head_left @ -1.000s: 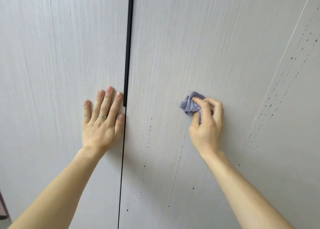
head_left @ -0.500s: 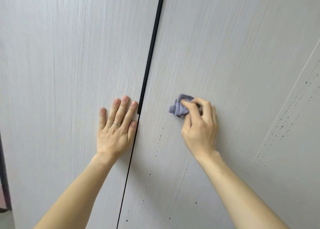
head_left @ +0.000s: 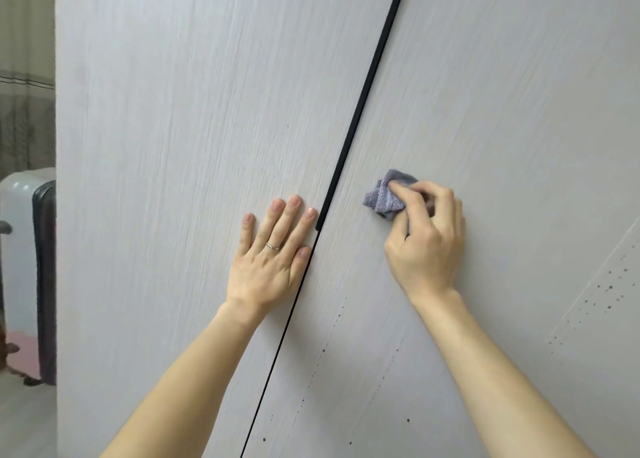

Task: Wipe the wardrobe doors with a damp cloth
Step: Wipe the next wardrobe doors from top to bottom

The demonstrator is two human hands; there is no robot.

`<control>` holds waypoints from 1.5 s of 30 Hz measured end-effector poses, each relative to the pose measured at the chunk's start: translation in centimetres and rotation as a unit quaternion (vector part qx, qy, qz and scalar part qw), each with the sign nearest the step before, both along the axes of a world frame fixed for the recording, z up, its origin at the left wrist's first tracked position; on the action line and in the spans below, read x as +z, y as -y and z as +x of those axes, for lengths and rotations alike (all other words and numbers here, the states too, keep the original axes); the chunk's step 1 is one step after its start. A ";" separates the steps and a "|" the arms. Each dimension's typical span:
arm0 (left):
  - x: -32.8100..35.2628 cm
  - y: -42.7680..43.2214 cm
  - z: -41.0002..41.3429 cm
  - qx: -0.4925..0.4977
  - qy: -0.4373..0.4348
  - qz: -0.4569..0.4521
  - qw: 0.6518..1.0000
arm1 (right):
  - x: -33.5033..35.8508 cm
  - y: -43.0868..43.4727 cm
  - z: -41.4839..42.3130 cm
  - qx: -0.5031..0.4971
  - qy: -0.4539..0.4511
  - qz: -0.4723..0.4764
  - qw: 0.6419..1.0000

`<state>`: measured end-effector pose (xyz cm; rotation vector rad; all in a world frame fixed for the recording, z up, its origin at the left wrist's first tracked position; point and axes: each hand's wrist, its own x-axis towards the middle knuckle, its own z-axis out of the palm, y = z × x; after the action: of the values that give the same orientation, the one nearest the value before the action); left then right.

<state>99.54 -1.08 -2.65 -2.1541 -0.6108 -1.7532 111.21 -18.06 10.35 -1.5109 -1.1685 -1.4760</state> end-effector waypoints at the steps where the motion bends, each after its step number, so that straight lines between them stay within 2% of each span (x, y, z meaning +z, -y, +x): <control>1: -0.1 -0.1 0.1 0.003 0.001 0.004 1.000 | -0.7 -0.1 0.1 -0.006 0.016 -0.005 1.000; 3: -0.1 -0.3 0.0 0.009 0.003 0.009 1.000 | -4.1 0.2 0.3 -0.016 0.077 -0.058 0.995; 5: 0.0 -0.2 -0.1 0.012 -0.004 0.011 1.000 | -8.6 1.0 0.6 -0.016 0.140 -0.159 0.977; 8: -0.3 -0.1 -0.3 0.010 -0.003 -0.008 1.000 | -12.4 2.2 0.8 -0.014 0.174 -0.268 0.948; 10: -0.7 0.2 -0.1 0.011 0.006 -0.009 1.000 | -10.8 2.0 0.5 -0.012 0.135 -0.237 0.962; 12: -0.7 0.3 -0.1 0.010 0.013 -0.018 1.000 | -7.2 1.2 -0.2 -0.002 0.055 -0.123 0.991; 14: -0.6 0.4 -0.1 0.010 0.006 -0.026 1.000 | -3.8 0.5 -0.6 0.014 -0.008 -0.032 0.999; 15: -0.7 0.3 -0.1 0.015 0.003 -0.024 1.000 | -3.1 0.2 -0.6 0.014 -0.016 -0.015 1.000; 18: -0.9 0.2 -0.1 0.028 0.002 -0.017 0.999 | -6.2 -0.1 -0.2 -0.002 0.008 -0.030 1.000; 22: -1.0 0.1 0.1 0.045 0.004 -0.015 0.999 | -15.1 1.9 0.0 -0.003 0.086 -0.194 0.977; 25: -1.0 0.4 0.1 0.029 -0.002 -0.036 0.999 | -16.2 3.3 0.2 -0.015 0.097 -0.248 0.964; 27: -1.2 0.5 0.0 0.016 -0.005 -0.060 0.998 | -13.8 3.7 0.5 -0.021 0.061 -0.206 0.976; 29: -1.2 0.7 0.2 0.001 -0.012 -0.079 0.997 | -10.6 4.6 1.6 -0.032 -0.002 -0.113 0.993; 32: -1.3 0.9 0.2 0.003 -0.022 -0.093 0.995 | -8.1 6.5 4.0 -0.018 -0.064 -0.013 0.998; 35: -1.4 1.1 0.2 0.009 -0.022 -0.113 0.993 | -11.9 7.7 5.3 -0.005 -0.072 -0.027 0.997; 38: -1.2 2.0 0.0 -0.007 -0.035 -0.150 0.988 | -18.1 9.5 5.5 -0.006 -0.066 -0.122 0.990; 41: -1.3 3.1 -0.5 -0.034 -0.057 -0.199 0.978 | -19.2 10.7 5.6 -0.004 -0.054 -0.177 0.983; 43: -2.4 4.1 -0.4 -0.043 -0.065 -0.218 0.973 | -16.4 11.1 6.0 0.012 -0.107 -0.118 0.987; 45: -3.8 4.8 0.0 -0.044 -0.068 -0.236 0.968 | -12.5 11.6 7.4 0.012 -0.173 -0.001 0.985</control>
<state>99.53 -5.90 -6.43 -2.6249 -0.9925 -1.6048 118.65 -29.62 -2.16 -1.6668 -0.9746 -1.1373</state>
